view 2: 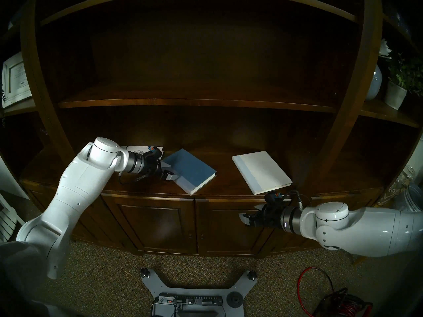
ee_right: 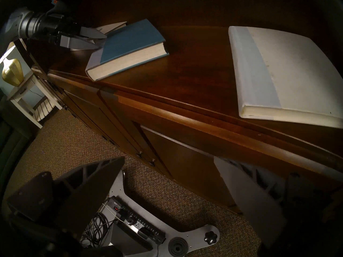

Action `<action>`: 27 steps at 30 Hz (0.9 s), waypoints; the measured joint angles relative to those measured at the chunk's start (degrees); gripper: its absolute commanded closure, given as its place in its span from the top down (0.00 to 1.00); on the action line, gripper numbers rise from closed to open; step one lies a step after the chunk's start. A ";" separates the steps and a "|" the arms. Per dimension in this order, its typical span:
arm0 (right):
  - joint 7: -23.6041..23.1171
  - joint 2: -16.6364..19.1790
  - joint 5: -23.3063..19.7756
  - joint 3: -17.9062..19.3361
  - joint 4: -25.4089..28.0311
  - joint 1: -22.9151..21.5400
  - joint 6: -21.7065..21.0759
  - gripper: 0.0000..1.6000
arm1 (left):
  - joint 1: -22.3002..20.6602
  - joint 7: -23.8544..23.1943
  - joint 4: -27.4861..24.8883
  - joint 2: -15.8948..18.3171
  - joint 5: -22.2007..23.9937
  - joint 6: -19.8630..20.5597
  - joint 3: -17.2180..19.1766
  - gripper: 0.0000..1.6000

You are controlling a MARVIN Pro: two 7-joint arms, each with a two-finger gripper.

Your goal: Close the books and align them horizontally on the shelf

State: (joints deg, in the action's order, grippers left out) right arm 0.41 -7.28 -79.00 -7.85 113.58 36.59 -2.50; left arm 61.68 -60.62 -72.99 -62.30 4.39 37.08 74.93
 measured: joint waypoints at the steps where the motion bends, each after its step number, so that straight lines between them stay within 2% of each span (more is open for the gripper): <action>1: 0.00 0.00 0.00 0.00 0.00 0.00 0.00 1.00 | 1.02 -1.03 -0.96 0.34 1.18 0.49 0.94 1.00; 7: 0.00 0.00 0.00 0.00 0.00 -0.01 0.00 1.00 | 3.42 -5.12 -4.56 1.47 5.56 1.92 4.93 1.00; 15: 0.00 0.00 0.00 -0.01 0.00 -0.01 0.00 1.00 | 5.62 -4.66 -11.24 4.67 8.95 2.89 9.06 1.00; 27: 0.00 0.00 0.00 -0.02 0.00 -0.01 0.00 1.00 | 14.15 -5.02 -19.86 10.02 10.81 2.12 11.08 1.00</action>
State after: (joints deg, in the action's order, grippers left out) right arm 0.41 -7.28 -79.00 -7.87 113.58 36.58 -2.50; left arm 75.83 -65.65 -92.85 -52.29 15.21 39.20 86.00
